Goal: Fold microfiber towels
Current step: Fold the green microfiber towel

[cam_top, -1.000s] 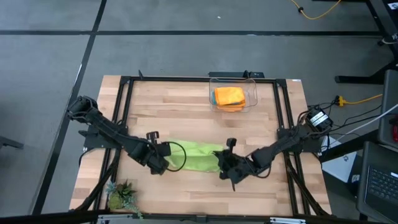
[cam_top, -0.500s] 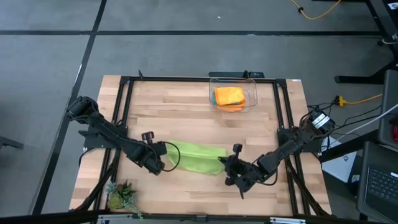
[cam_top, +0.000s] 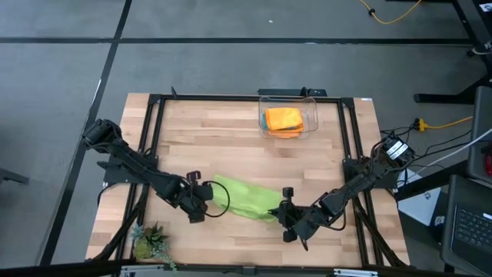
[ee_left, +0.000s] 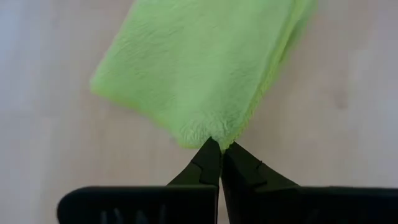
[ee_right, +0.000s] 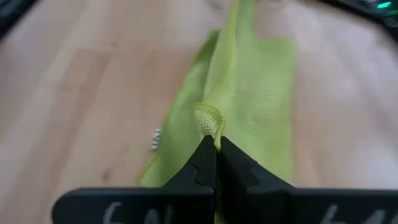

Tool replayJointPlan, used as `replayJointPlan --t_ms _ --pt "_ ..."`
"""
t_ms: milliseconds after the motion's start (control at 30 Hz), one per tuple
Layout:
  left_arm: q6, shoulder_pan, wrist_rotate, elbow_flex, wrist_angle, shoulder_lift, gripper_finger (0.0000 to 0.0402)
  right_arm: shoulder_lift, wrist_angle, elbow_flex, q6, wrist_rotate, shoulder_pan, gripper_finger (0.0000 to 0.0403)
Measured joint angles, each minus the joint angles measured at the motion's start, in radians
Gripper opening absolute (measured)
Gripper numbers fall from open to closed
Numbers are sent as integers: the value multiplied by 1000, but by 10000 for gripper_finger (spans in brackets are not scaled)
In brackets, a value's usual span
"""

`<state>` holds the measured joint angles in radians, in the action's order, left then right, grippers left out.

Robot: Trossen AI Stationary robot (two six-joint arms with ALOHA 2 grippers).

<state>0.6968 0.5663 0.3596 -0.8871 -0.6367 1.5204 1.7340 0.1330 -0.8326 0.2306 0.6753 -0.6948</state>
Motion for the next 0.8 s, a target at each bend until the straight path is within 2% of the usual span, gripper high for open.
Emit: replayJointPlan --t_ms 167,300,433,633,800 --pt "-27 0 -69 0 22 0 0 0 1 0 27 -117 3 4" --pt "-25 0 -85 0 24 0 0 0 0 0 55 -206 3 4" --pt "-17 -4 -81 0 25 0 6 0 -2 0 56 -227 3 18" --pt "6 -14 -94 0 25 0 61 0 -52 0 106 -234 3 81" --pt "8 -14 -152 0 25 0 117 0 -87 0 235 -345 4 130"
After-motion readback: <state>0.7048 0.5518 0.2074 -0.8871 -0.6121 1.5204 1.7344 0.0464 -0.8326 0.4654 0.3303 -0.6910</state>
